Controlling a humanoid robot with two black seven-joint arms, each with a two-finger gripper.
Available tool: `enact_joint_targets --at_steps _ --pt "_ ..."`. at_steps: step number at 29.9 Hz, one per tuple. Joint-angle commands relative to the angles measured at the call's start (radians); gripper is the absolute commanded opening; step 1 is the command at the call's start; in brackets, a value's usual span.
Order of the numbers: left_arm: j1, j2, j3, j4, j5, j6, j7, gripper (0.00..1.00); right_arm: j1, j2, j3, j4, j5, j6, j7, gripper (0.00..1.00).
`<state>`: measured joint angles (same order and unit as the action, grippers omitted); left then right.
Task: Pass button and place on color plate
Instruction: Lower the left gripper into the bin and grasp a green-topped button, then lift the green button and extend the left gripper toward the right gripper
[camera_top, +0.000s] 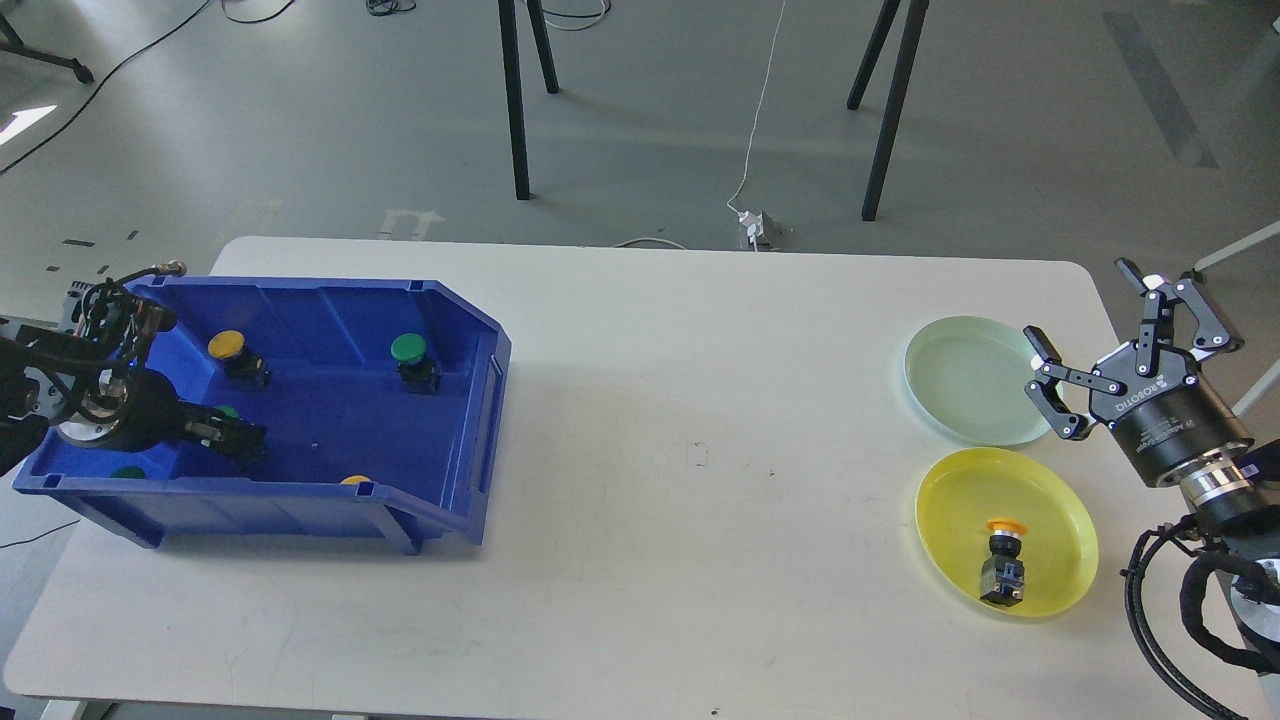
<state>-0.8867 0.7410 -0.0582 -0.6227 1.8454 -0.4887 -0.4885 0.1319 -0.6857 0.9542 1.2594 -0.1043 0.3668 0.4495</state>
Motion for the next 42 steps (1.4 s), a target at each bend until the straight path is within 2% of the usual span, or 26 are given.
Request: enact_joint_targets --at_steps 1,3,10,16,23,32,39,42 --pt "0.0 -0.002 0.0 0.0 -0.002 0.0 0.0 0.48 0.0 0.0 0.0 -0.002 0.0 0.0 0.0 0.95" --pt "0.0 -0.002 0.0 0.0 -0.002 0.0 0.0 0.43 -0.002 0.0 0.0 -0.002 0.0 0.0 0.0 0.95" --pt "0.0 0.0 0.0 0.0 -0.002 0.0 0.0 0.13 -0.009 0.0 0.003 -0.002 0.002 0.0 0.0 0.95" --pt "-0.037 0.026 -0.009 -0.072 -0.014 0.0 0.0 0.11 -0.009 0.0 0.008 -0.002 0.002 0.0 0.0 0.95" --pt "-0.115 0.242 -0.031 -0.362 -0.118 0.0 0.0 0.11 -0.008 0.005 0.008 -0.002 0.002 -0.002 0.0 0.95" --pt "-0.136 0.385 -0.058 -0.595 -0.291 0.0 0.0 0.12 -0.009 0.003 0.008 -0.003 0.0 -0.002 0.0 0.95" --pt "-0.133 0.39 -0.182 -0.709 -0.599 0.0 0.0 0.12 -0.002 -0.003 -0.002 0.005 -0.006 0.0 -0.008 0.95" --pt "-0.132 0.315 -0.216 -0.701 -0.76 0.0 0.0 0.12 0.011 -0.006 -0.008 0.018 -0.017 0.0 -0.025 0.95"
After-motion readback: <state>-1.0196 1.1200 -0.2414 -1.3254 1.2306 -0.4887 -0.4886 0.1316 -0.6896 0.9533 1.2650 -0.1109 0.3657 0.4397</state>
